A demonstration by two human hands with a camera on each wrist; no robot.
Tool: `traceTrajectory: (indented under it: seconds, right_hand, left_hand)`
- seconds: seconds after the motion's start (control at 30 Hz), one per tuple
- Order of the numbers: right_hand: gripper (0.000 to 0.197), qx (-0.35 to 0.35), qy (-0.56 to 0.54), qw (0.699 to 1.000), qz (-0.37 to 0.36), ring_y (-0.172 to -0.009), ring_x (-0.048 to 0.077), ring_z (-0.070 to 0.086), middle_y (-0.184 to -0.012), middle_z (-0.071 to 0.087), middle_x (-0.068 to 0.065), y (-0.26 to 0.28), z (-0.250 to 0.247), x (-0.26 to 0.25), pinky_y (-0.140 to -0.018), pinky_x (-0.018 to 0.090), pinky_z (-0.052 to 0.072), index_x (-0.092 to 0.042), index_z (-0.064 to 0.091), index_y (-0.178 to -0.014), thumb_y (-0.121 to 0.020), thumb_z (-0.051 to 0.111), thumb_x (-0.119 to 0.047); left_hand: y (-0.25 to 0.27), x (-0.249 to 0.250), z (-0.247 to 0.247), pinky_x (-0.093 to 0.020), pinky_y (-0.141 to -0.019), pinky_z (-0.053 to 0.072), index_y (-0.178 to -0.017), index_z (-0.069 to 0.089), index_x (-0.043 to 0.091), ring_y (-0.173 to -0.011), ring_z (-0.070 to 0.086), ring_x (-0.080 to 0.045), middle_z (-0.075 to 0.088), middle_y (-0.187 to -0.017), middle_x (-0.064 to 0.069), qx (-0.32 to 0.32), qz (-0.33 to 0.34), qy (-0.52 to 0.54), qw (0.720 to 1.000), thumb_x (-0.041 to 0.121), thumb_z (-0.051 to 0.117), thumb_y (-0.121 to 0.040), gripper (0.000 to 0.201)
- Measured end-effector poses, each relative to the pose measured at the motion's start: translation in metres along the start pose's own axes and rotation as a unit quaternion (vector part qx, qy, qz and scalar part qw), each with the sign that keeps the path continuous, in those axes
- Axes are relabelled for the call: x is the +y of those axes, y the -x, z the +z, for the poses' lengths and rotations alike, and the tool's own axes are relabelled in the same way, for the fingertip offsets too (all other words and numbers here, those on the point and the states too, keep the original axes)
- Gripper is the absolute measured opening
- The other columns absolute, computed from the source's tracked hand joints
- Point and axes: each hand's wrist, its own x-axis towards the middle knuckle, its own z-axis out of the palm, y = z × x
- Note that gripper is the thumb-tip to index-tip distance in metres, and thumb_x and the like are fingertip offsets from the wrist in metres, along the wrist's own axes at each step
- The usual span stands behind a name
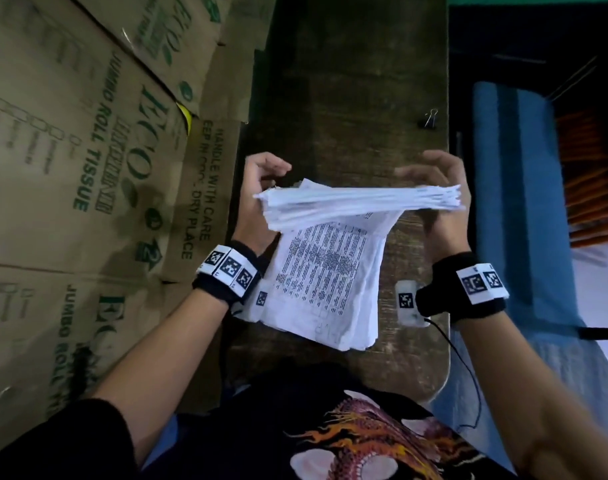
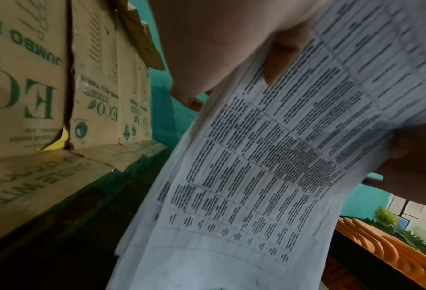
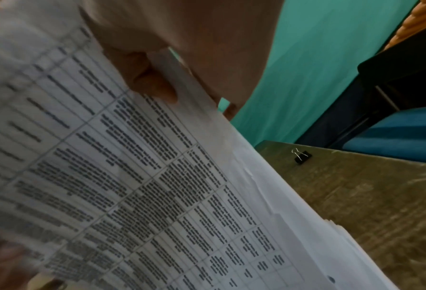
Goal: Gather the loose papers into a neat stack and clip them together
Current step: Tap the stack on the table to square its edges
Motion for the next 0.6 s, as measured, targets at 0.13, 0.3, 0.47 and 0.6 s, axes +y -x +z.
traceTrajectory:
  seconds: [0.13,0.3,0.47,0.6]
  right_hand:
    - [0.050,0.027,0.003,0.999,-0.026,-0.079,0.002,0.058,-0.088,0.061,-0.001,-0.007,0.013,-0.013,-0.071,0.018,0.046,0.000,0.052,-0.111,-0.065,0.045,0.021]
    - [0.037,0.031,0.032,0.998,0.052,-0.085,0.010,0.062,-0.095,0.066,0.004,-0.021,0.006,-0.003,-0.076,0.031,0.052,-0.014,0.060,-0.103,-0.072,0.056,0.007]
    - [0.024,0.080,0.092,0.991,0.059,-0.076,-0.003,0.064,-0.097,0.069,0.008,-0.025,0.014,0.009,-0.072,0.022,0.053,0.007,0.065,-0.104,-0.081,0.070,0.001]
    - [0.030,0.076,0.065,0.993,0.065,-0.082,0.008,0.069,-0.099,0.069,0.016,-0.015,0.004,0.007,-0.069,0.022,0.056,0.015,0.059,-0.104,-0.077,0.070,0.007]
  left_hand:
    - [-0.009,0.012,0.004,-0.018,-0.068,0.047,-0.096,0.047,0.011,-0.077,0.056,-0.002,0.053,-0.087,-0.001,-0.060,0.005,-0.003,0.998,0.009,0.062,-0.073,0.027]
    - [-0.025,0.004,0.008,-0.024,-0.088,0.052,-0.120,0.054,0.010,-0.109,0.062,-0.011,0.064,-0.115,-0.005,-0.047,-0.075,0.028,0.996,0.008,0.070,-0.083,0.041]
    - [-0.031,0.001,0.026,-0.016,-0.087,0.050,-0.121,0.056,0.007,-0.102,0.061,-0.001,0.065,-0.107,0.008,-0.021,-0.077,-0.031,0.996,0.007,0.066,-0.086,0.036]
    - [-0.024,0.001,0.026,-0.006,-0.077,0.048,-0.121,0.047,0.015,-0.096,0.059,0.008,0.060,-0.108,0.007,-0.013,-0.043,-0.030,0.999,-0.002,0.062,-0.086,0.042]
